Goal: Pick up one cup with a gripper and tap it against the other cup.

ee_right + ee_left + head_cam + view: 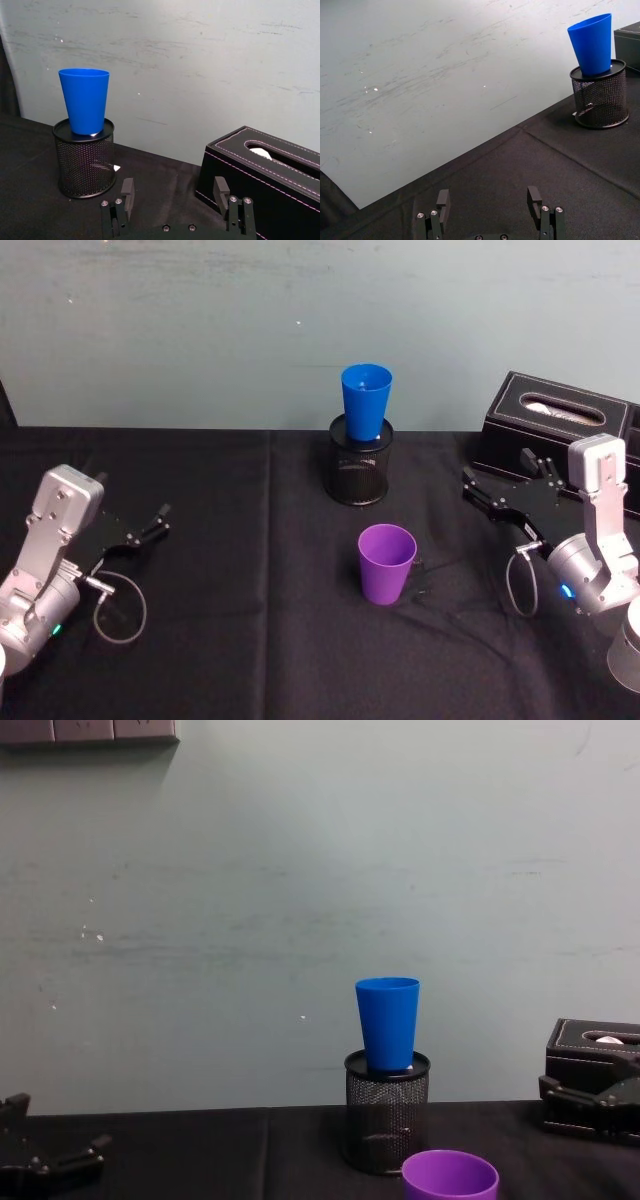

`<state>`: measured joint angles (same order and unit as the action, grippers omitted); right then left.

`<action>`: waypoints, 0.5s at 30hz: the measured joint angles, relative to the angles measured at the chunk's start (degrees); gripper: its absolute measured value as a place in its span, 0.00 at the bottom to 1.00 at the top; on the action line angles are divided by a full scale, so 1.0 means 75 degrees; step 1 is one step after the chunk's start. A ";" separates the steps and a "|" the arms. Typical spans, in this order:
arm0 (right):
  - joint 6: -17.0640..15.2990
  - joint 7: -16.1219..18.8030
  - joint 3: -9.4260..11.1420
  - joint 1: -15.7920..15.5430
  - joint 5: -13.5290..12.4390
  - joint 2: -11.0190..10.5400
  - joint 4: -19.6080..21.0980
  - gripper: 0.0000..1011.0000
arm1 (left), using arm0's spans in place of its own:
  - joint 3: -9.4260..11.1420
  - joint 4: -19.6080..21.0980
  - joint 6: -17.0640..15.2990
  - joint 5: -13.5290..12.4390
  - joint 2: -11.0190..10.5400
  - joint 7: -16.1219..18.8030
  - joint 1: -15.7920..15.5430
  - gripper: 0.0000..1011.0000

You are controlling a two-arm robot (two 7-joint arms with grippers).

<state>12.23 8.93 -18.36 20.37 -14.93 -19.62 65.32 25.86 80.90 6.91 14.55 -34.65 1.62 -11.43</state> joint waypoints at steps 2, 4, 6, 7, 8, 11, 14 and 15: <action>0.0002 -0.0003 0.0000 0.0000 0.0001 0.0000 0.0000 0.99 | 0.0000 0.0000 0.0000 0.0000 0.0000 0.0000 0.0000 1.00; 0.0003 -0.0004 0.0000 0.0000 0.0002 0.0000 0.0000 0.99 | 0.0000 0.0000 0.0000 0.0000 0.0000 0.0000 0.0000 1.00; 0.0005 -0.0004 0.0001 0.0000 0.0004 0.0000 0.0000 0.99 | 0.0000 0.0000 0.0000 0.0000 0.0000 0.0000 0.0000 1.00; 0.0006 -0.0004 0.0001 0.0000 0.0004 0.0000 0.0000 0.99 | 0.0000 0.0000 0.0000 0.0000 0.0000 0.0000 0.0000 1.00; 0.0006 -0.0004 0.0001 0.0000 0.0004 0.0000 0.0000 0.99 | 0.0000 0.0000 0.0000 0.0000 0.0000 0.0000 0.0000 1.00; 0.0009 -0.0004 0.0001 0.0000 0.0005 0.0000 0.0000 0.99 | 0.0000 0.0000 0.0000 0.0000 0.0000 0.0000 0.0000 1.00; 0.0009 -0.0004 0.0001 0.0000 0.0005 0.0000 0.0000 0.99 | 0.0000 0.0000 0.0000 0.0000 0.0000 0.0000 0.0000 1.00; 0.0009 -0.0004 0.0001 0.0000 0.0005 0.0000 0.0000 0.99 | 0.0000 0.0000 0.0000 0.0000 0.0000 0.0000 0.0000 1.00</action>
<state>12.30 8.90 -18.35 20.37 -14.90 -19.63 65.32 25.86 80.90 6.91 14.55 -34.65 1.62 -11.43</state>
